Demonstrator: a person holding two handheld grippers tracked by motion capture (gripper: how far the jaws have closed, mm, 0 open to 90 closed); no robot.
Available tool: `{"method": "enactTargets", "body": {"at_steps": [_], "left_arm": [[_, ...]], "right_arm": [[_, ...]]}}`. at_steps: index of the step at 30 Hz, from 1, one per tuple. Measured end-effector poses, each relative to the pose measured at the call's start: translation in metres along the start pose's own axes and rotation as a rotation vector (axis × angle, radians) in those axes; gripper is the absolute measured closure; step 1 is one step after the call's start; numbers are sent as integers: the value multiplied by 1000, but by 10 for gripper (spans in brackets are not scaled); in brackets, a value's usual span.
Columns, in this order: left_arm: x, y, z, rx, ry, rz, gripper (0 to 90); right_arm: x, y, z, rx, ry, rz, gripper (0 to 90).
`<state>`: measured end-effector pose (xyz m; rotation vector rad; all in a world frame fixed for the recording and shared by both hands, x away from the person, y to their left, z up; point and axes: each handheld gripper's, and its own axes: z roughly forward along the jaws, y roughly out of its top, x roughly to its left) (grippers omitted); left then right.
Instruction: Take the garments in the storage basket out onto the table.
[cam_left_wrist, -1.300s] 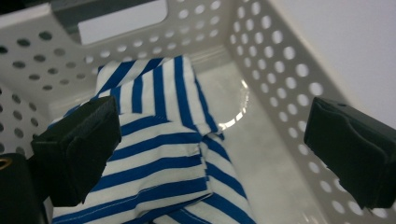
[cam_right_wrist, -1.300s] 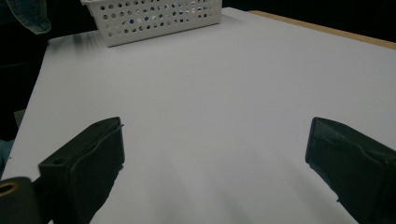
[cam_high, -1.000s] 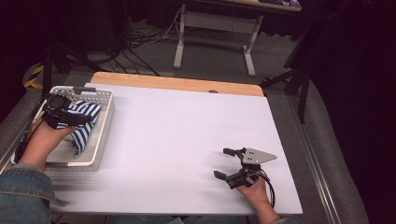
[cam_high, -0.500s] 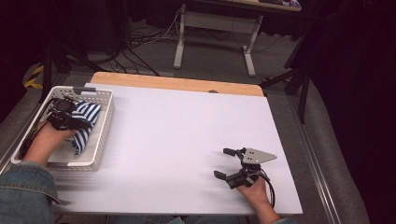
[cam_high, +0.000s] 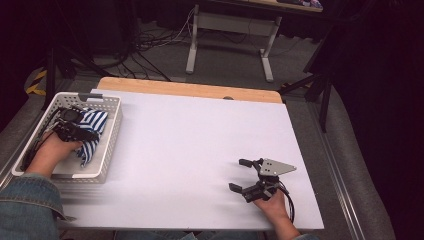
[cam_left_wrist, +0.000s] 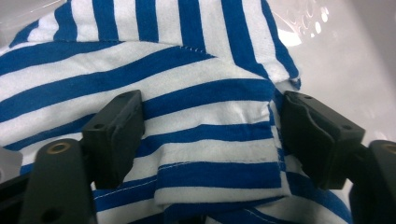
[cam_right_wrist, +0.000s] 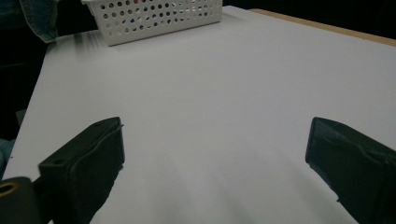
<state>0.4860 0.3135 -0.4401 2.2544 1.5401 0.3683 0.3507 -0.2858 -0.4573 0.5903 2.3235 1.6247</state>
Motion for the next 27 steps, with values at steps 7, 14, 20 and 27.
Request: {"method": "enactTargets", "body": {"at_steps": [7, 14, 20, 27], "left_arm": [[-5, 2, -5, 5, -13, 17, 535], [-7, 3, -8, 7, -7, 19, 695], [-6, 3, -12, -7, -15, 2, 729], [-6, 3, -28, -81, 4, -34, 759]], "right_arm": [[0, 0, 0, -1, 5, 1, 53], [0, 0, 0, 0, 5, -1, 53], [0, 0, 0, -1, 5, -1, 53], [0, 0, 1, 1, 7, -1, 53]]}}
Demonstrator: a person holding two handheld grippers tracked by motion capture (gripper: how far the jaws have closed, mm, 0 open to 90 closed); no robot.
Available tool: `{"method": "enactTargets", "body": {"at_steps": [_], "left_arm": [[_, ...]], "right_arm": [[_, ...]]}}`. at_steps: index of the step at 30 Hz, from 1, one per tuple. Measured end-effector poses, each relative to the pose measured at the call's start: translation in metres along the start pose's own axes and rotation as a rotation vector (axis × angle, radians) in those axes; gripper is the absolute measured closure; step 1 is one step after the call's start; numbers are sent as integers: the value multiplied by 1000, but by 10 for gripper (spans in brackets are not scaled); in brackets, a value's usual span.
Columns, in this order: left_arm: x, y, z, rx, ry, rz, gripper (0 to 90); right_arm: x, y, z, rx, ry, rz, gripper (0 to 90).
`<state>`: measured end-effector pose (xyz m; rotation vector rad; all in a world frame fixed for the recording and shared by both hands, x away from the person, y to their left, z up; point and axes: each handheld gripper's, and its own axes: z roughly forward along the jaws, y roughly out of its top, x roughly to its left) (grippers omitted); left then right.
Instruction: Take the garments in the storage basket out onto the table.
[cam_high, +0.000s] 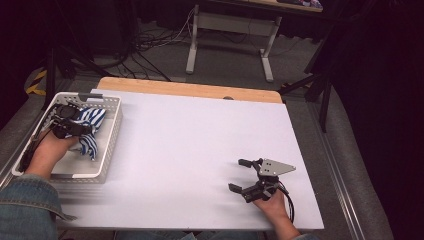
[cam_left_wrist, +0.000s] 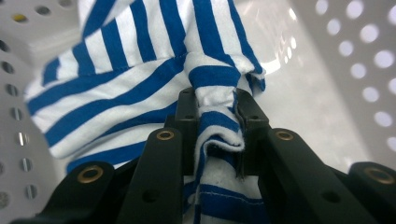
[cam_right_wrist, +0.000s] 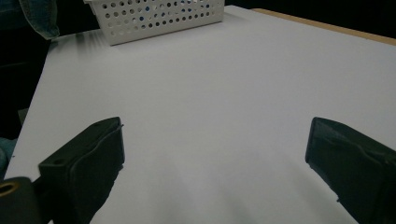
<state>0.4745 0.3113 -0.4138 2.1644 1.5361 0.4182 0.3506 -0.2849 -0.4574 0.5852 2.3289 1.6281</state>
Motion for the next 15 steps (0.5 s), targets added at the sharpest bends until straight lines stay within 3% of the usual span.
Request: {"method": "enactTargets", "body": {"at_steps": [15], "left_arm": [[5, -12, -38, -249, -51, -108, 764]], "right_arm": [[0, 0, 0, -1, 0, 1, 53]]}}
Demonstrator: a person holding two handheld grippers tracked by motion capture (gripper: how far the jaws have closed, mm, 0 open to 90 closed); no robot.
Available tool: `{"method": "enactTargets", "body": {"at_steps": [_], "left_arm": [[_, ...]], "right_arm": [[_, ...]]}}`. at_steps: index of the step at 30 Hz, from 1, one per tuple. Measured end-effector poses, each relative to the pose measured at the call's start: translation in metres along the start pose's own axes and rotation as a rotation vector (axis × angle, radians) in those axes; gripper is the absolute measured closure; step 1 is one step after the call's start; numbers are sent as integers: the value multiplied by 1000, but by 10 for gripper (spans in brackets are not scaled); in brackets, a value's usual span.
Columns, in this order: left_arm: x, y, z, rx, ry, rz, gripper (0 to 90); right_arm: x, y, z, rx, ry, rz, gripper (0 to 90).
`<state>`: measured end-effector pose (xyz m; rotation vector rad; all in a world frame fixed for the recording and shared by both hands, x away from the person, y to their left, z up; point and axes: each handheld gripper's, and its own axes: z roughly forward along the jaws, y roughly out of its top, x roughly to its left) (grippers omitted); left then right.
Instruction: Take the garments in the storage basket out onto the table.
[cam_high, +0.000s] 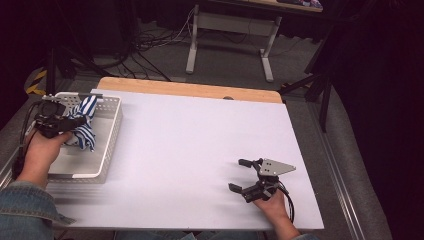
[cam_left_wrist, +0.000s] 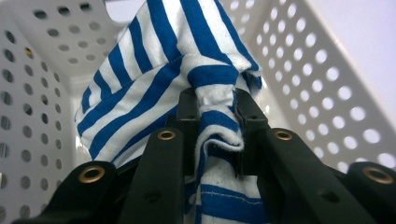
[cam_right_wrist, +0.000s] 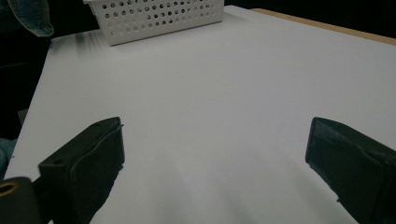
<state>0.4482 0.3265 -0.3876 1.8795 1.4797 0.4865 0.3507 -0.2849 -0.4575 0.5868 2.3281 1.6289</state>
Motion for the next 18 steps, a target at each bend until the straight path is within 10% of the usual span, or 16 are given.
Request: {"method": "enactTargets", "body": {"at_steps": [18], "left_arm": [[-15, 0, -50, -319, -86, -59, 763]], "right_arm": [[0, 0, 0, -1, 1, 0, 52]]}}
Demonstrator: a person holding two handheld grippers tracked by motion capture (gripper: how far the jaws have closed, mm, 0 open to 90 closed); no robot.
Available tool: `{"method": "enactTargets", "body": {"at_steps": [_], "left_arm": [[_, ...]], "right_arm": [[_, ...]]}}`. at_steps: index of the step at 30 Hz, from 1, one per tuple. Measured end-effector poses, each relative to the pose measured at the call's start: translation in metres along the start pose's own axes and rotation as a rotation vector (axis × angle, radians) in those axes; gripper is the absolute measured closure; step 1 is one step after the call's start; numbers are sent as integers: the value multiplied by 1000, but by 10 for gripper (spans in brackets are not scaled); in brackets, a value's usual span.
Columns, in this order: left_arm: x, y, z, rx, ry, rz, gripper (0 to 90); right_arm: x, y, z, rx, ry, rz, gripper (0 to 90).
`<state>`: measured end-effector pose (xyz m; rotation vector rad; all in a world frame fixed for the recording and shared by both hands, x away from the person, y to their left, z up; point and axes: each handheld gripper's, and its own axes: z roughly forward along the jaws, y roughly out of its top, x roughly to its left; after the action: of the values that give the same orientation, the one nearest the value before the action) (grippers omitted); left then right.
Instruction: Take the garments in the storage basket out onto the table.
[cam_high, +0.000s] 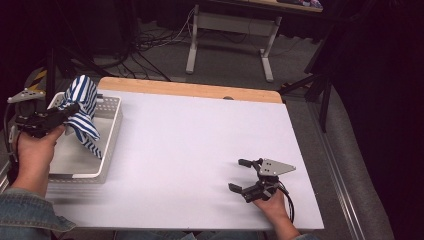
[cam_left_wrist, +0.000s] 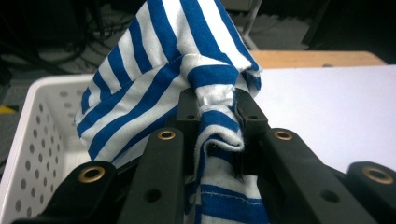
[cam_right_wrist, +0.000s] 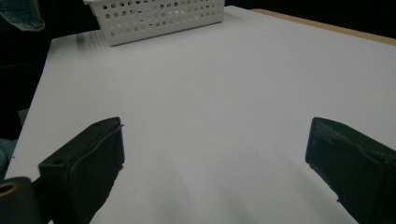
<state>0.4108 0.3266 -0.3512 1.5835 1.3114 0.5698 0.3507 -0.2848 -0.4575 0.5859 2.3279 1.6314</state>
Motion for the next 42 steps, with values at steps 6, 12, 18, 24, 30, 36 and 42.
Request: {"method": "enactTargets", "body": {"at_steps": [6, 12, 18, 24, 30, 36, 42], "left_arm": [[-11, 7, -11, -54, -36, 8, 764], [-20, 13, -20, -135, -46, 0, 764], [-34, 19, -27, -178, -96, 9, 764], [-55, 25, -29, -210, -179, 22, 764], [-84, 29, -22, -230, -274, 51, 763], [-105, 30, -14, -232, -343, 72, 763], [-130, 27, -1, -216, -420, 97, 763]], "right_arm": [[0, 0, 0, 0, 0, 0, 52], [0, 0, 0, 0, 1, 0, 51], [0, 0, 0, -5, 2, 3, 50], [0, 0, 0, -6, 0, 3, 49], [0, 0, 0, -6, 1, 3, 48], [0, 0, -1, -6, 3, 3, 48], [0, 0, -1, -6, 5, 0, 48]]}}
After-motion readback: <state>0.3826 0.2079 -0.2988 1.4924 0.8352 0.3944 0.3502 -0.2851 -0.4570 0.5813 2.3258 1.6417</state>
